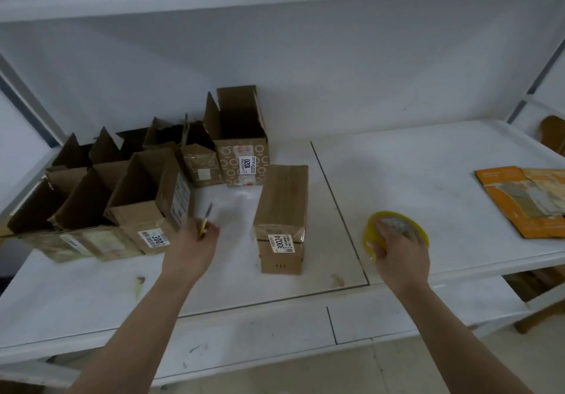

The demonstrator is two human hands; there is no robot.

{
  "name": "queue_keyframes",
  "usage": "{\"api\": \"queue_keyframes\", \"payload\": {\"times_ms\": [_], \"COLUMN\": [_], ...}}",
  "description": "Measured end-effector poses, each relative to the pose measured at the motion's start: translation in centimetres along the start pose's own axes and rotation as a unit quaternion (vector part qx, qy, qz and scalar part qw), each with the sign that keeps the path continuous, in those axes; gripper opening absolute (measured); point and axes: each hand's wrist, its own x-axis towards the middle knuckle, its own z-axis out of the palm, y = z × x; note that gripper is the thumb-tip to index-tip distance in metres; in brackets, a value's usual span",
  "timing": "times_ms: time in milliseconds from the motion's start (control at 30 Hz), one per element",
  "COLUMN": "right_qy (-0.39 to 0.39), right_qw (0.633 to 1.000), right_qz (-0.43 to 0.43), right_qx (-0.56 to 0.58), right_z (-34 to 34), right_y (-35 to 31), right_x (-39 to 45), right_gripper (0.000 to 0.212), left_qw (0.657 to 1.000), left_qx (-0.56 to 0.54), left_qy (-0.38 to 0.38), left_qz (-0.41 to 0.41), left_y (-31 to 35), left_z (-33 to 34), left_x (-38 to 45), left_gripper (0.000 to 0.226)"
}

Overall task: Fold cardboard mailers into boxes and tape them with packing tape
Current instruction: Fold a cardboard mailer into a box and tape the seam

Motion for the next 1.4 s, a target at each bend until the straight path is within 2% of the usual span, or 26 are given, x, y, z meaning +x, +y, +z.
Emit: {"api": "queue_keyframes", "payload": {"times_ms": [100,167,233,267,300,367,433,500,600,667,833,1000,1133,1233,1300,1400], "right_qy": [-0.019,0.008,0.067,0.102,0.138,0.183,0.158,0.098,0.005,-0.019,-0.029,-0.017,-0.008,-0.011,-0.002,0.052], "right_qw": [0.999,0.999,0.998,0.991,0.980,0.950,0.931,0.930,0.939,0.935,0.933,0.933,0.930,0.928,0.937,0.953], "right_qz": [0.022,0.025,-0.008,-0.049,-0.103,-0.208,-0.281,-0.308,-0.297,-0.299,-0.288,-0.296,-0.333,-0.322,-0.296,-0.255], "right_qx": [-0.026,-0.039,0.020,0.064,0.100,0.143,0.170,0.175,0.174,0.191,0.214,0.202,0.158,0.186,0.188,0.155], "right_z": [0.6,-0.1,-1.6,-2.3,-3.1,-4.2,-4.7,-4.3,-2.9,-2.5,-2.8,-2.8,-2.4,-2.3,-2.3,-2.2], "right_y": [-0.3,-1.3,-3.2,-4.5,-5.9,-8.6,-11.1,-12.5,-12.6,-12.2,-11.6,-11.2,-10.7,-10.6,-10.8,-11.5], "right_x": [-0.3,0.0,0.3,0.3,0.2,0.0,-0.3,-0.6,-0.7,-0.5,-0.1,-0.5,-0.2,-0.3,-0.6,-1.1], "right_gripper": [0.042,0.047,0.050,0.046,0.039,0.029,0.030,0.030,0.033,0.036,0.039,0.055,0.051,0.054,0.058,0.056], "left_qw": [0.993,0.985,0.980,0.985,0.990,0.976,0.947,0.932,0.944,0.947,0.945,0.937,0.934,0.932,0.922,0.893], "left_qx": [0.077,0.135,0.188,0.161,0.092,-0.051,-0.105,-0.090,-0.060,-0.074,-0.114,-0.120,-0.118,-0.116,-0.103,-0.118], "left_qy": [-0.057,-0.094,-0.070,-0.036,-0.004,0.023,0.009,-0.028,-0.106,-0.127,-0.130,-0.118,-0.109,-0.119,-0.156,-0.282], "left_qz": [-0.062,-0.060,0.005,0.053,0.103,0.211,0.303,0.349,0.307,0.286,0.279,0.305,0.318,0.321,0.340,0.329], "left_y": [-4.8,-6.2,-6.0,-5.2,-3.9,-0.8,2.3,4.1,4.5,4.0,3.7,3.5,3.8,3.9,3.6,3.1], "left_z": [1.5,1.9,1.9,1.7,1.4,0.7,0.5,1.0,2.3,2.9,3.3,3.9,4.1,3.7,3.3,2.0], "left_x": [0.3,0.0,-0.1,-0.2,-0.5,-0.8,-0.9,-0.7,-0.6,-0.4,0.2,0.1,0.0,-0.2,-0.2,0.4], "left_gripper": [0.028,0.037,0.044,0.043,0.039,0.032,0.030,0.029,0.031,0.031,0.040,0.047,0.046,0.050,0.056,0.064]}}
